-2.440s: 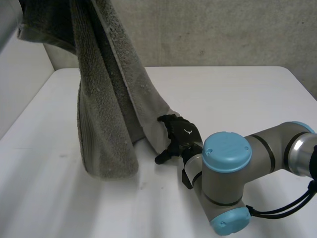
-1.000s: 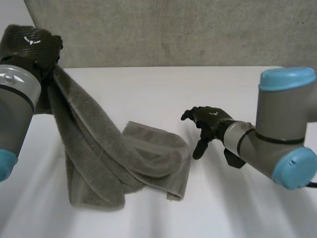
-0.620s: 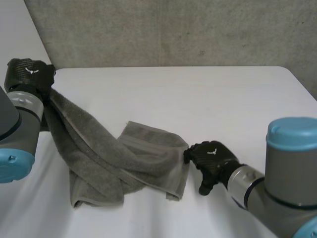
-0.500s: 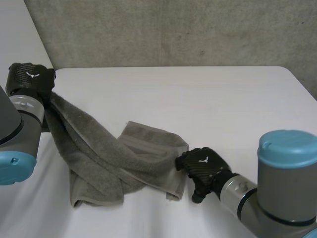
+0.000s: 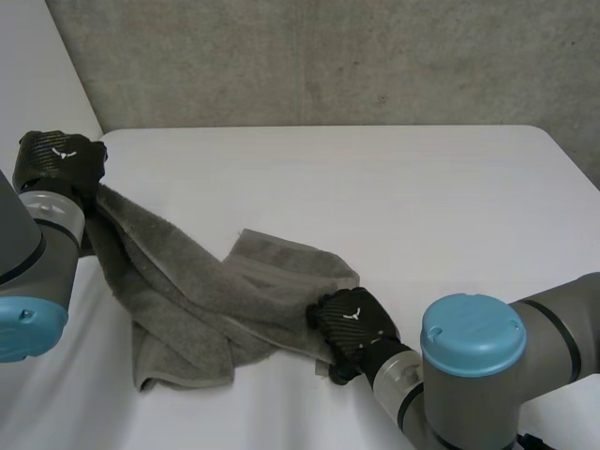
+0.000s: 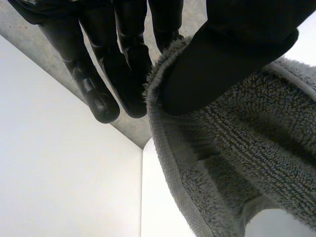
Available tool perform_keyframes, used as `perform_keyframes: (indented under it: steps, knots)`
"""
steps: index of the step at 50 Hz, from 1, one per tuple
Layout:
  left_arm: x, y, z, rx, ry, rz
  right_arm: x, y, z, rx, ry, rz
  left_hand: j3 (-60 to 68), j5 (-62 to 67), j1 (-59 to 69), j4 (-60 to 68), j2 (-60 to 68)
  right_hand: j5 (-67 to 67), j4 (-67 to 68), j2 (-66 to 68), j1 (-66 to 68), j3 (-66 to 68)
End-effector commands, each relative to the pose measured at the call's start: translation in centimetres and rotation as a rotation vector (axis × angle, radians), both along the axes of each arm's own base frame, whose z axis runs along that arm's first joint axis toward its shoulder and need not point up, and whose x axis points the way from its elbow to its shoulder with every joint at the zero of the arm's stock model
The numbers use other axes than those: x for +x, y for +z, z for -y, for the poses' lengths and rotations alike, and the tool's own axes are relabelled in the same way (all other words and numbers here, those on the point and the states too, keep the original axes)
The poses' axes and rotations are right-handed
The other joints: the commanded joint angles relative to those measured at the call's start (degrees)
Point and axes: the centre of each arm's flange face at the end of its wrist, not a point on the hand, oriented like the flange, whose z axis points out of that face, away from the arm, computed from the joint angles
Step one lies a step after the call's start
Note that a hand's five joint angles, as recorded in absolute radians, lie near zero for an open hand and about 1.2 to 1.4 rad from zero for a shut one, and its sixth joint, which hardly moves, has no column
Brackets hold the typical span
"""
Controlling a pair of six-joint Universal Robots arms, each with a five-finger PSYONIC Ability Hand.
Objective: Fold the laundry
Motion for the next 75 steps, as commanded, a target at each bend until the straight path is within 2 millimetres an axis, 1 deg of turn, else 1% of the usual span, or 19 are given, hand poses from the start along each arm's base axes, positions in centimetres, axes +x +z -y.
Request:
perform_keyframes:
  steps: [1,3,8,11,17,19,22,27,32,36,37,40,48,55,61,63,65,69,75]
  knots:
    - [0.0,-0.1,0.0,0.002,0.001,0.002,0.2,-0.7,0.4,0.003,-0.007,-0.006,10.1,10.5,11.1,10.0,10.2,8.5,6.9,7.0,11.9,6.8]
    - [0.0,-0.1,0.0,0.002,0.001,0.0,0.3,-0.8,0.5,0.002,-0.007,-0.005,10.1,10.5,11.1,10.0,10.2,10.7,9.0,9.2,14.1,9.0]
    - [0.0,-0.1,-0.1,0.004,-0.001,0.002,0.4,0.1,1.4,-0.059,-0.051,0.032,10.1,10.5,11.1,10.0,10.2,47.6,45.9,46.1,51.0,45.9]
    - [0.0,-0.1,-0.1,0.002,-0.001,0.002,0.2,0.7,1.9,-0.083,-0.084,0.042,10.1,10.5,11.1,10.0,10.2,47.7,46.0,46.1,51.0,46.0]
    - [0.0,0.1,-0.2,-0.001,-0.002,0.001,-0.5,5.4,3.1,-0.188,-0.143,0.119,10.1,10.5,11.1,10.0,10.2,47.7,46.0,46.1,51.0,46.0]
    - [0.0,0.1,-0.3,0.001,-0.002,0.001,-2.0,7.1,5.3,-0.228,-0.21,0.127,10.1,10.5,11.1,10.0,10.2,47.7,46.0,46.1,51.0,46.0]
    - [-0.2,0.2,-0.5,0.002,-0.008,0.002,-2.7,7.7,6.1,-0.237,-0.224,0.125,10.1,10.5,11.1,10.0,10.2,47.7,46.0,46.1,51.0,46.0]
    - [-0.2,0.1,-1.2,0.027,-0.016,0.013,-5.3,11.3,8.5,-0.259,-0.207,0.039,10.1,10.5,11.1,10.0,10.2,47.7,46.0,46.1,51.0,46.0]
    - [-0.2,-0.4,-2.9,0.11,-0.036,0.041,-7.4,12.4,9.7,-0.194,-0.188,-0.053,10.1,10.5,11.1,10.0,10.2,47.7,46.0,46.1,51.0,46.0]
    - [-1.2,-0.9,-4.3,0.164,-0.09,0.058,-7.8,12.5,9.3,-0.125,-0.144,-0.088,10.1,10.5,11.1,10.0,10.2,47.7,46.0,46.1,51.0,46.0]
    - [-1.6,-1.1,-4.9,0.189,-0.117,0.063,-7.8,12.2,9.0,-0.079,-0.125,-0.089,10.1,10.5,11.1,10.0,10.2,38.1,36.4,36.5,41.4,36.4]
    - [-1.9,-1.7,-5.6,0.219,-0.146,0.064,-7.8,10.8,8.7,-0.024,-0.11,-0.095,10.1,10.5,11.1,10.0,10.2,32.3,30.6,30.7,35.6,30.6]
    - [-1.9,-2.6,-5.8,0.253,-0.144,0.039,-7.6,6.3,9.6,0.069,-0.152,-0.061,10.1,10.5,11.1,10.0,10.2,16.3,14.6,14.8,19.6,14.6]
    - [-1.9,-2.7,-5.8,0.255,-0.143,0.037,-7.6,5.3,9.9,0.096,-0.16,-0.07,10.1,10.5,11.1,10.0,10.2,8.0,6.4,6.5,11.4,6.3]
    - [-1.8,-2.7,-5.7,0.255,-0.14,0.036,-7.7,5.2,9.9,0.096,-0.171,-0.075,10.1,10.5,11.1,10.0,10.2,11.9,10.2,10.3,15.2,10.2]
    - [-1.8,-2.7,-5.7,0.257,-0.14,0.037,-7.7,5.2,9.8,0.088,-0.167,-0.083,10.1,10.5,11.1,10.0,10.2,22.5,20.8,21.0,25.9,20.8]
    - [-1.9,-2.8,-5.7,0.26,-0.141,0.037,-7.5,5.3,10.2,0.06,-0.165,-0.087,10.1,10.5,11.1,10.0,10.2,47.6,45.9,46.0,50.9,45.9]
    - [-2.0,-3.4,-5.3,0.274,-0.144,0.048,-7.2,5.6,10.7,0.001,-0.145,-0.117,10.1,10.5,11.1,10.0,10.2,47.7,46.0,46.1,51.0,46.0]
    - [-4.1,-3.2,-1.2,0.232,-0.189,0.039,-6.6,9.6,15.2,-0.368,-0.131,-0.33,10.1,10.5,11.1,10.0,10.2,47.7,46.0,46.1,51.0,46.0]
